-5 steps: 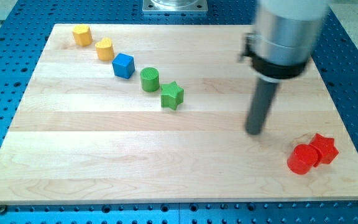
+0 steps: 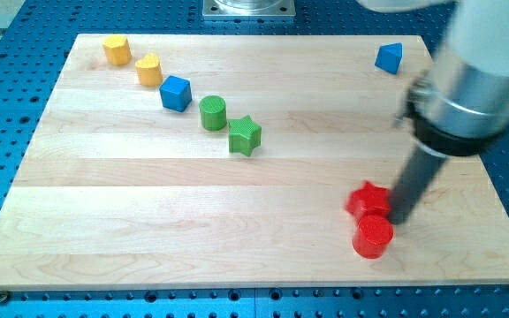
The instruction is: Place the red star in between green star and red circle
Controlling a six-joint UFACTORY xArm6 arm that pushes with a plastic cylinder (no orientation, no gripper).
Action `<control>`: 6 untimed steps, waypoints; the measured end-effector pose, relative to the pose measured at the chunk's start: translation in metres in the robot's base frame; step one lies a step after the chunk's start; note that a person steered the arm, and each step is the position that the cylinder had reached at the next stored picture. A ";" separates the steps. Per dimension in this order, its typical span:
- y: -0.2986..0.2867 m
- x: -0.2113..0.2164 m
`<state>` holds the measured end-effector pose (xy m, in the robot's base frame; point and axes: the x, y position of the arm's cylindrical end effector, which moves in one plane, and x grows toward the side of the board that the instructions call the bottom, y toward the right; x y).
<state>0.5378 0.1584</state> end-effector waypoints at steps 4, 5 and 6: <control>-0.030 0.004; -0.030 0.000; -0.017 0.025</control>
